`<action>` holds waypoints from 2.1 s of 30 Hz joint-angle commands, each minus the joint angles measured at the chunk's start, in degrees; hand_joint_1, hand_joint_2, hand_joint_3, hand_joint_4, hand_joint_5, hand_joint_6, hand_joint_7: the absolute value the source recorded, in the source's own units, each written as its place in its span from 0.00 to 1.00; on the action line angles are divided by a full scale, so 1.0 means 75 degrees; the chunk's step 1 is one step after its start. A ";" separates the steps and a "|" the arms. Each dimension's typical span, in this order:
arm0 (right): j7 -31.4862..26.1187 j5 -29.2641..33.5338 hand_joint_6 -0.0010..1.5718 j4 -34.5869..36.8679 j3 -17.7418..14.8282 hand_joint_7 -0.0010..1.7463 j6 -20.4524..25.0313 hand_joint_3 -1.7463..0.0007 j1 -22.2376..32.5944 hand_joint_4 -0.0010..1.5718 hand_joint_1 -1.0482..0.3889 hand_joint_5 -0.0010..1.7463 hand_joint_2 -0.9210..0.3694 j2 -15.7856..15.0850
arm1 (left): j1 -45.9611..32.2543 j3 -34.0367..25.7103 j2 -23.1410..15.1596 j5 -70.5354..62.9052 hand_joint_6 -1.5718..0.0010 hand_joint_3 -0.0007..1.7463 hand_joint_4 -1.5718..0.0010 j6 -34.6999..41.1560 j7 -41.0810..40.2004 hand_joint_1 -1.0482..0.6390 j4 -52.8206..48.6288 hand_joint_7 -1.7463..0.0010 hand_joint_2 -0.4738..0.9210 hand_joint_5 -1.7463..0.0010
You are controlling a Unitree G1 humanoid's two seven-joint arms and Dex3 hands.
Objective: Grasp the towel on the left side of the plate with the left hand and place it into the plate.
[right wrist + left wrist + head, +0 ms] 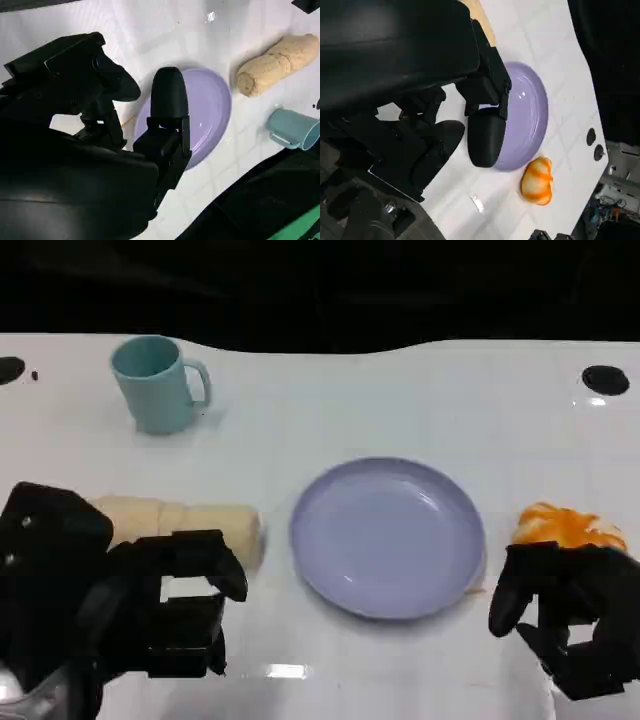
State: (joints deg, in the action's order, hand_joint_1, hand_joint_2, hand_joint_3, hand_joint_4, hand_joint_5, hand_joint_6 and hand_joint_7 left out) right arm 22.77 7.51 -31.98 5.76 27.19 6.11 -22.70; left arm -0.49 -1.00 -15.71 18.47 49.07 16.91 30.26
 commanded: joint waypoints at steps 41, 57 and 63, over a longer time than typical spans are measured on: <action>-0.0095 0.0042 0.44 -0.0067 0.0096 0.83 0.0170 0.38 -0.0165 0.46 0.74 1.00 0.28 -0.0002 | -0.0326 0.0225 -0.0251 -0.0982 0.64 0.63 0.66 -0.2375 -0.0104 0.57 -0.0416 0.48 0.72 0.22; -0.0224 0.0123 0.45 -0.0040 0.0272 0.83 0.0001 0.37 -0.0223 0.48 0.74 1.00 0.29 0.0062 | -0.0447 0.0925 -0.1278 -0.5471 0.85 0.04 0.98 -0.6299 -0.0883 0.34 -0.1476 1.00 1.00 0.69; -0.0206 0.0099 0.45 -0.0096 0.0279 0.82 0.0094 0.36 -0.0224 0.47 0.74 1.00 0.29 0.0102 | -0.0010 0.1078 -0.1506 -0.6560 0.91 0.03 0.99 -0.6367 -0.0764 0.32 -0.1624 1.00 0.99 0.72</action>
State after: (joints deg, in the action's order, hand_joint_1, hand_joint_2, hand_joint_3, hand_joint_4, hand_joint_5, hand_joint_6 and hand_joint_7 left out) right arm 21.42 8.27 -32.21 7.87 27.68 4.67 -21.74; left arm -2.51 6.64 -25.62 -28.34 1.61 11.33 19.08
